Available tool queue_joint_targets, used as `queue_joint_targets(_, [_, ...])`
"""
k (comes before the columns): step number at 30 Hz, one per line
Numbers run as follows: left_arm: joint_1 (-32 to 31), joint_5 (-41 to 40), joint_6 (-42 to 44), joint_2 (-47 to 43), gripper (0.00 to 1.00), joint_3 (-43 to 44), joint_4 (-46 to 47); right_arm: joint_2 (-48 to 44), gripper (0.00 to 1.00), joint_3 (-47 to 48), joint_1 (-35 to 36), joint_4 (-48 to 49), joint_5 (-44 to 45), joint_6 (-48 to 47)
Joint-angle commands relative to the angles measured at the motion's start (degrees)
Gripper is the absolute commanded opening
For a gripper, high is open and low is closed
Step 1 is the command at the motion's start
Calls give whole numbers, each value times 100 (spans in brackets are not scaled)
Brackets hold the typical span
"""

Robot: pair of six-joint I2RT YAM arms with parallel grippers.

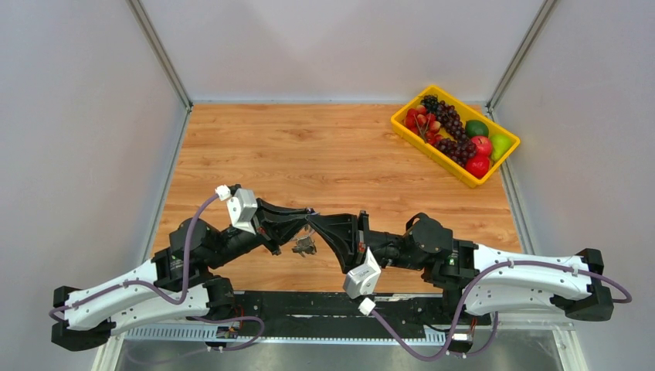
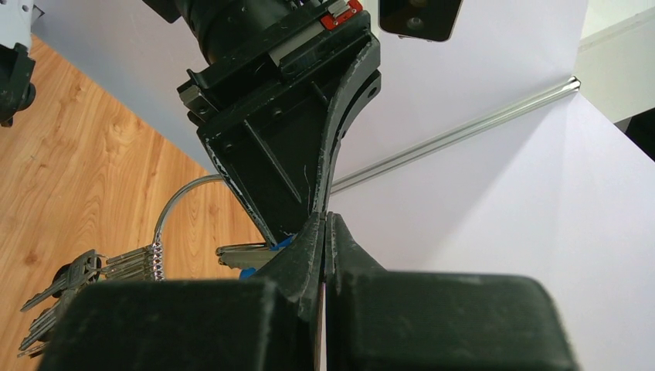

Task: Put the keys on the keyring

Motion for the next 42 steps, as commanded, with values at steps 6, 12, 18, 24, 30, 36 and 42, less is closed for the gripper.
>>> queue_joint_targets(6, [-20,402,-158,9,0,360,189,7,0,100,33,140,-9,-153])
queue_joint_targets(12, [-20,671,-180,-32,0,335,270,-43,0,26,38,137,119,-150])
queue_joint_targets(18, [-20,966,-201,-53,0,299,369,-3,0,19,36,139,196,-151])
queue_joint_targets(24, [-20,1254,-216,-163,0,193,555,-4,0,-20,36,156,485,-153])
queue_joint_targets(30, [-20,1512,-218,-269,0,100,679,-78,0,-71,34,231,719,-237])
queue_joint_targets(36, [-21,1577,-144,-406,0,41,639,-326,0,-62,33,306,782,-201])
queue_joint_targets(42, [-21,1755,-24,-470,0,-51,611,-430,0,-19,33,306,740,-18])
